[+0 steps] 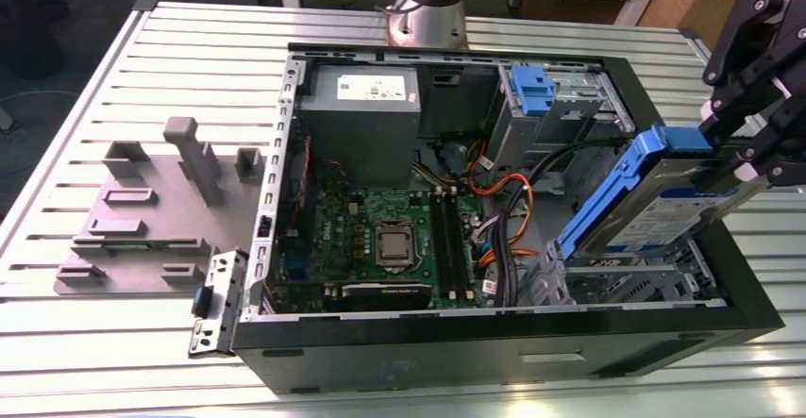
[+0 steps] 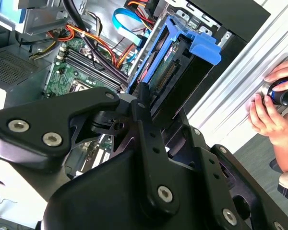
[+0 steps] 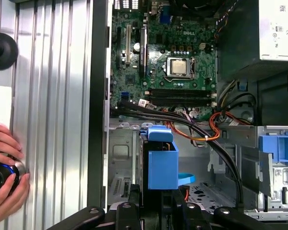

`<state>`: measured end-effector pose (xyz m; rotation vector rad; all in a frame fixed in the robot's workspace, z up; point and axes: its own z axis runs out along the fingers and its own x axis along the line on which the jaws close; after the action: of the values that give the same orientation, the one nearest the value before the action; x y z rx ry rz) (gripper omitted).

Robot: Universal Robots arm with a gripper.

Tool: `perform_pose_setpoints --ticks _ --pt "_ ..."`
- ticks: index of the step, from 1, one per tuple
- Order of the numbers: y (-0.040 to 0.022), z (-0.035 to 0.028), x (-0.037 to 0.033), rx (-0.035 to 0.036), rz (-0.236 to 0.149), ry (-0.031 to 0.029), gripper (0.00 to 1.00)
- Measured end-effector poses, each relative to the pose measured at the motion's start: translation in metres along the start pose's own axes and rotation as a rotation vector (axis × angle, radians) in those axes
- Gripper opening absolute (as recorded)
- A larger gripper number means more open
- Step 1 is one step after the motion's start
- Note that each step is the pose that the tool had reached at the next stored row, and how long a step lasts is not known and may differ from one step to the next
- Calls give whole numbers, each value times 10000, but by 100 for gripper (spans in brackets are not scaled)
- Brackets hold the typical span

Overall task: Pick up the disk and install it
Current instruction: 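Pick up the disk, then insert the disk into the insertion slot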

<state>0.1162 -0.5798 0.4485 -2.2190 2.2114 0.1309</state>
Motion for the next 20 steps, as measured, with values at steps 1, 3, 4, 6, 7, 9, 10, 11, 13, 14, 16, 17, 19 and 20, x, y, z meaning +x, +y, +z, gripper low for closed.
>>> perform_pose_setpoints --ticks 1,3,4,6,7,9,10,11,13,14,16,17,19,20 --pt "0 8 1 0 0 -1 35" --pt "-1 23 2 0 0 -1 35" --pt "-2 32 2 0 0 -1 35" --pt "-3 54 4 0 0 0 35" --pt "-4 68 5 0 0 0 35" --pt "-5 98 7 0 1 -1 35" --pt "-6 114 8 0 0 -1 35" --pt "-7 130 9 0 0 -1 35" --pt "-9 167 11 0 0 -1 35" --pt "-10 184 12 0 0 0 35" --pt "-12 220 14 0 0 0 35" --pt "-13 239 16 0 0 -2 35" --pt "-15 274 18 0 0 -2 35" --pt "-16 293 19 0 1 -1 35"
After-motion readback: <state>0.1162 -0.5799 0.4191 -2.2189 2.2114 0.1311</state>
